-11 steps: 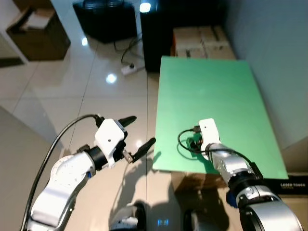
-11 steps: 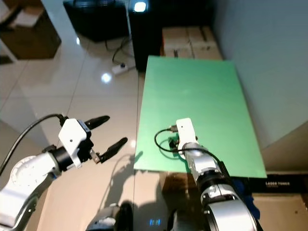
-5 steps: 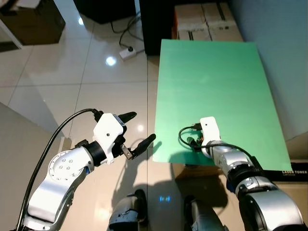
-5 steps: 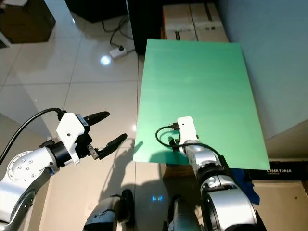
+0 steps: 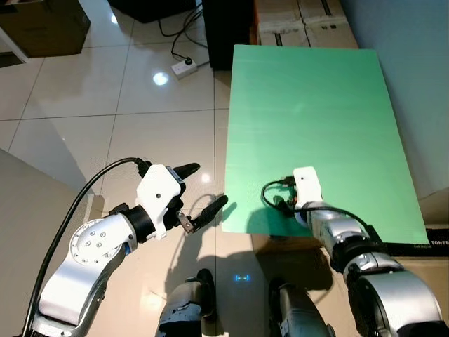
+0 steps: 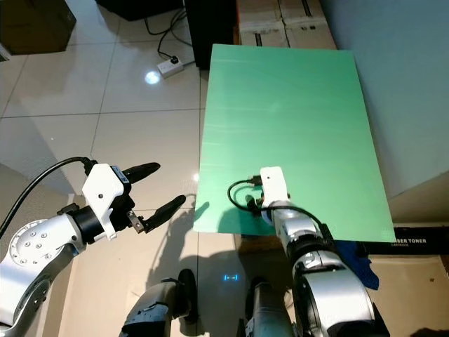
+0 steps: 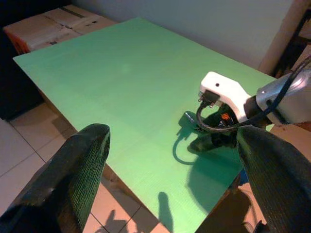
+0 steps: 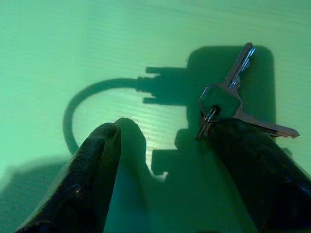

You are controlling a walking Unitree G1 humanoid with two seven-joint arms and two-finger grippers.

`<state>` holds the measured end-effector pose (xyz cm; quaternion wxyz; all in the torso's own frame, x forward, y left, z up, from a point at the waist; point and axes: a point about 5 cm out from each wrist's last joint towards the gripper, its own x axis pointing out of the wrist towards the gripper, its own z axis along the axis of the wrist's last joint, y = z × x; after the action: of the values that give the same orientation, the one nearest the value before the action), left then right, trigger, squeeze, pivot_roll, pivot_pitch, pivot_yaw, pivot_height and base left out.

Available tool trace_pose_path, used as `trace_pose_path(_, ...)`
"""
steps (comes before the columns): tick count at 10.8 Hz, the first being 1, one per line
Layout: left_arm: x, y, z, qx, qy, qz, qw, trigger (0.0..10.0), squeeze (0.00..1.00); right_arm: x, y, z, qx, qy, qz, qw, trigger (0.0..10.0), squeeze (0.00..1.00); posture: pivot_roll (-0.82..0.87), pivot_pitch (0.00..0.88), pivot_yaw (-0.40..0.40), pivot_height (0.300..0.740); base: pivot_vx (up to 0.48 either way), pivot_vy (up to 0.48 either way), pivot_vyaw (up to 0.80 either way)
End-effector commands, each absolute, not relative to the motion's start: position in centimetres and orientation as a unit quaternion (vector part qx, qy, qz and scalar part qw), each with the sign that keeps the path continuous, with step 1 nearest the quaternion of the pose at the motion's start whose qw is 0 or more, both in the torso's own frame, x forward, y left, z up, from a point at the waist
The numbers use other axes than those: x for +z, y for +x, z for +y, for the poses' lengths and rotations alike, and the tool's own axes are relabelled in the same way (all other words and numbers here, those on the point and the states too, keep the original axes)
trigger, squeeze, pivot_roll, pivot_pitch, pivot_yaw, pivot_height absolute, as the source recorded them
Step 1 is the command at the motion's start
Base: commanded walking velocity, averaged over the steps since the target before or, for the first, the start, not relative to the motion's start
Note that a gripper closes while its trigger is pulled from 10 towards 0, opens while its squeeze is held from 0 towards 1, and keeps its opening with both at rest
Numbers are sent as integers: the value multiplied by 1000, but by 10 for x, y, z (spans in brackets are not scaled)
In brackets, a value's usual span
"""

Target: Hang keys on a hook

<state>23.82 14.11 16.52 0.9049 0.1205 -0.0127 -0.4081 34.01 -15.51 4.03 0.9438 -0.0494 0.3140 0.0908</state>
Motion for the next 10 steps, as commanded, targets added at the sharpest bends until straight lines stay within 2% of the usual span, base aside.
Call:
trace_pose_path(1, 166, 235, 143, -411, 123, -8, 903, 10000, 0, 30, 333, -156, 88, -43, 332, 938, 10000, 0, 129, 352, 87, 740, 0, 0, 0)
trace_pose_path(7, 170, 239, 141, -410, 123, -16, 904, 10000, 0, 42, 342, -156, 88, -48, 303, 948, 10000, 0, 118, 338, 85, 740, 0, 0, 0)
trace_pose_path(10, 170, 232, 137, -446, 106, -12, 889, 10000, 0, 45, 344, -153, 94, -54, 295, 949, 10000, 0, 116, 335, 84, 740, 0, 0, 0)
